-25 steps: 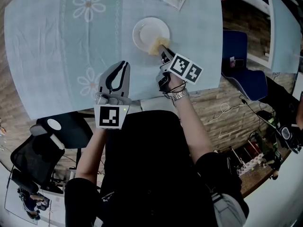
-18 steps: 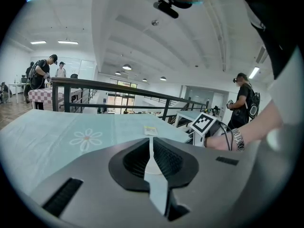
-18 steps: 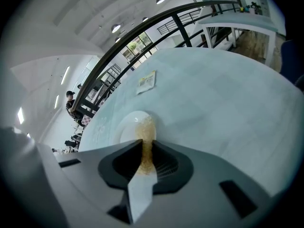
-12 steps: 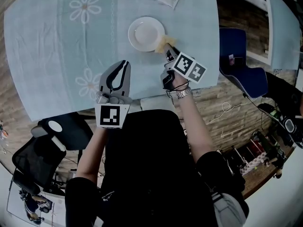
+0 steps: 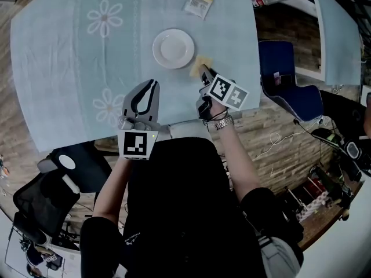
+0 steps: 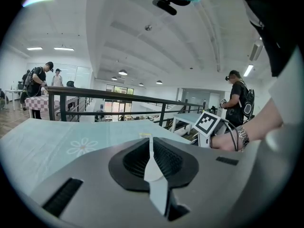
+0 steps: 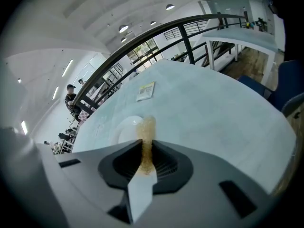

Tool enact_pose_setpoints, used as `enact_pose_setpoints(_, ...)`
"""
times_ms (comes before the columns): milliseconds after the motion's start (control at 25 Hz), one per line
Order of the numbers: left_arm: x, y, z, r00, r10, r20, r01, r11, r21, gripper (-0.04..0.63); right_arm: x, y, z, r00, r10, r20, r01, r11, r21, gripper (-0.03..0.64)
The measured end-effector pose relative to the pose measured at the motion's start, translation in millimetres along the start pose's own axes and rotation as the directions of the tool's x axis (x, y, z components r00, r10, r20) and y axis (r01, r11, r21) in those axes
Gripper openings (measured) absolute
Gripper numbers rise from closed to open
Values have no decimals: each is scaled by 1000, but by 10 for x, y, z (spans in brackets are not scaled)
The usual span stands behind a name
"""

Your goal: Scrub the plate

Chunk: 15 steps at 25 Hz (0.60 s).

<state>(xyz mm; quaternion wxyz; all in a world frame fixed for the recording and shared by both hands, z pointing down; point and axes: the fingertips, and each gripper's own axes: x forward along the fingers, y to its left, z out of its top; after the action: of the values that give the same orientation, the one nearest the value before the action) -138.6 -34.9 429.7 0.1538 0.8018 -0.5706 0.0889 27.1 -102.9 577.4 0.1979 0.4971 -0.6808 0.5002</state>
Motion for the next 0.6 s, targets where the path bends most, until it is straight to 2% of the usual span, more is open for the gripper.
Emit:
enact_pose_setpoints(120,-48,-46,60,1000,-10,19,10,1000,12,33,-136,128,-10,1000,16,5,-15,998,-56,60)
enact_pose_setpoints(360,-234,-207,196,997,-42,59,43,999,-16,32,-581,560,-45,996,85,40,-77,980,-182,60)
enact_pose_setpoints(600,-459,-382,374,991,-81,104,91,992,-86,32,-1174,999,-26,982,159,102,-125,952,-279,60)
